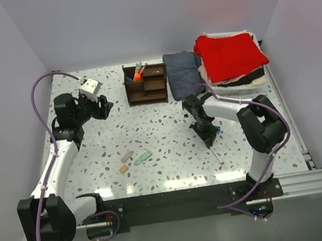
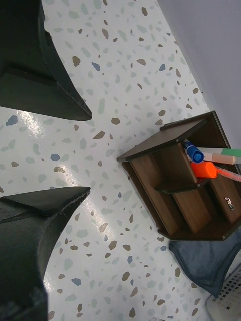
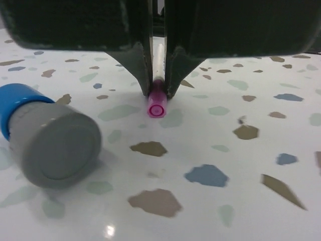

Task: Sort the stationery into containers
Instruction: Pick up the pen from the center of the board, then place the pen in the storage box.

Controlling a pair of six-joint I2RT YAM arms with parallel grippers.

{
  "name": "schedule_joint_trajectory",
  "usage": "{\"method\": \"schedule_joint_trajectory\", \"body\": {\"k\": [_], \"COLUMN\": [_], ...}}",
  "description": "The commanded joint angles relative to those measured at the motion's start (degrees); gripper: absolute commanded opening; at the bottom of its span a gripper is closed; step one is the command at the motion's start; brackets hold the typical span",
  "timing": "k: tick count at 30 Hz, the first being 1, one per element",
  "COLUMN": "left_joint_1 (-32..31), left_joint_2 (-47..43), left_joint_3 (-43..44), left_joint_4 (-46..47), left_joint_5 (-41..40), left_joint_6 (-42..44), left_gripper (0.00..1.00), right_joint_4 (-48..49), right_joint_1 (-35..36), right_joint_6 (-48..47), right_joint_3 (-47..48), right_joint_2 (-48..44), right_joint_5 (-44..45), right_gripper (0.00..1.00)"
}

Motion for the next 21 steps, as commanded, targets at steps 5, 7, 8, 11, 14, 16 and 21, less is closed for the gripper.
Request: {"method": "schedule_joint_trajectory", "body": {"k": [5,7,8,11,14,16,21], "left_joint_1": [0.4,0.4,0.4,0.8,1.6,1.9,1.9], "left_joint_2": [1.4,2.9,3.4,4.8,6.2,7.7,10.4], "left_joint_3": [7.6,10.1,10.7,12.9,13.7,14.6,16.6], "left_joint_4": [-2.6,-3.2,-3.2,-3.0,-2.0,-2.0,-5.7], "left_joint_5": [0.5,0.2,0.0,-0.7,-2.4,-4.0,-5.8], "left_joint_6": [1.0,1.4,1.4,1.2,-0.3,-2.5,-4.2], "left_gripper": [0.6,0.6,0.59,0.6,0.6,0.6,0.6], "right_joint_4": [-11.2,-9.7,-5.3,7.0,27.3,37.7,61.3], "right_joint_1": [1.5,1.4,1.4,1.3,1.2,1.3,1.7], "right_joint_6": [-9.3,-11.3,-12.1,-13.0,-9.6,-7.5,-4.4], "right_joint_3": [28.4,37.9,40.4,47.7,47.7,46.5,49.3], "right_joint_2": [0.1,1.5,1.9,3.9,4.9,6.5,13.6], "right_joint_5": [-15.2,-17.1,-18.3,-20.1,-20.4,-19.3,-16.4], "right_gripper": [0.0,0.0,0.0,0.0,0.0,0.0,0.0]}}
